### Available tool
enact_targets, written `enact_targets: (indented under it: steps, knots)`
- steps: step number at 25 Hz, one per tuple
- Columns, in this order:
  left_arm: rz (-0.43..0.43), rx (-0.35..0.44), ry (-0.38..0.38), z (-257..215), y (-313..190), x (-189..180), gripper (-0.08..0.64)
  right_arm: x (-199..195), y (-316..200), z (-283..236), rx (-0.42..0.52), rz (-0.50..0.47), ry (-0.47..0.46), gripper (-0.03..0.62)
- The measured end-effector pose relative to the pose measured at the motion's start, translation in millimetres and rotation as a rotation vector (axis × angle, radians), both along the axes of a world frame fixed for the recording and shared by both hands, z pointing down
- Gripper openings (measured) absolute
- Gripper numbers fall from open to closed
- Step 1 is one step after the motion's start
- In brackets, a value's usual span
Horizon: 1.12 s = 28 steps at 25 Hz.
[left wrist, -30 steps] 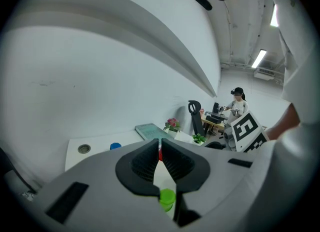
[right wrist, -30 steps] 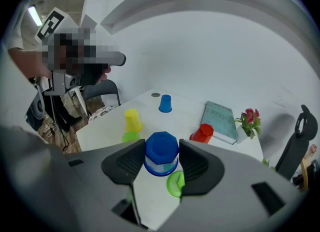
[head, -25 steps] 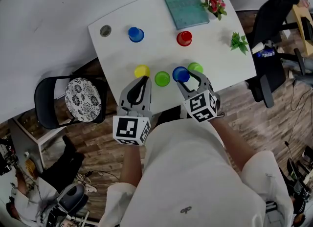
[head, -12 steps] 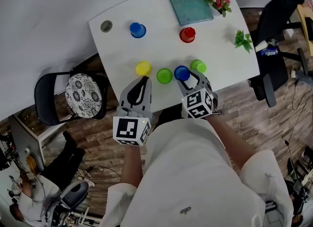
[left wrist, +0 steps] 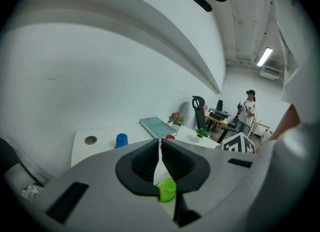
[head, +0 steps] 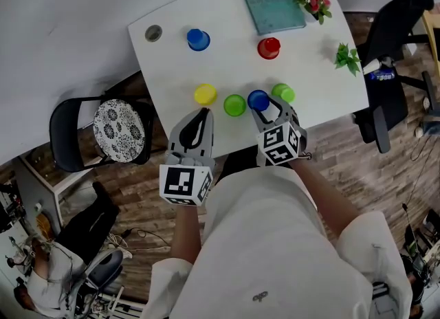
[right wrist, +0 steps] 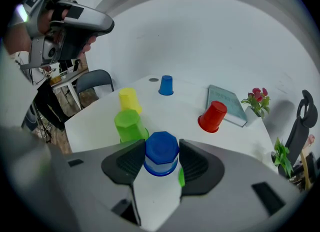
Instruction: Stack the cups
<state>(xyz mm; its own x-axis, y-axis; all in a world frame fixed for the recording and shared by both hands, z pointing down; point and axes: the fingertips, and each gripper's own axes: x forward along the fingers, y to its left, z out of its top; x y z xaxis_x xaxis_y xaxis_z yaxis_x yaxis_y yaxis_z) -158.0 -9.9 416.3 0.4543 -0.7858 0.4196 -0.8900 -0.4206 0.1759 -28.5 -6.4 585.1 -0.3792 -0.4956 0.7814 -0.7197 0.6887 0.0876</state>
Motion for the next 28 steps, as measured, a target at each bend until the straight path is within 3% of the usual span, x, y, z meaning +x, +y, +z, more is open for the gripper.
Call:
enact_targets:
  steps: [11,13,28]
  knots:
    - [-0.003,0.005,0.001,-0.6,-2.5,-4.1,0.031,-1.3,-3.0,2.9,0.009,-0.035,0.027,0.224]
    - [-0.004,0.004,-0.001,0.5,-2.6,-5.2,0.031,-1.9,-3.1,1.7,0.005,-0.043,0.019,0.256]
    - [-0.009,-0.016,0.006,20.6,-11.8,-20.1,0.032,10.9,-5.6,-73.3,0.066,0.029,-0.135,0.238]
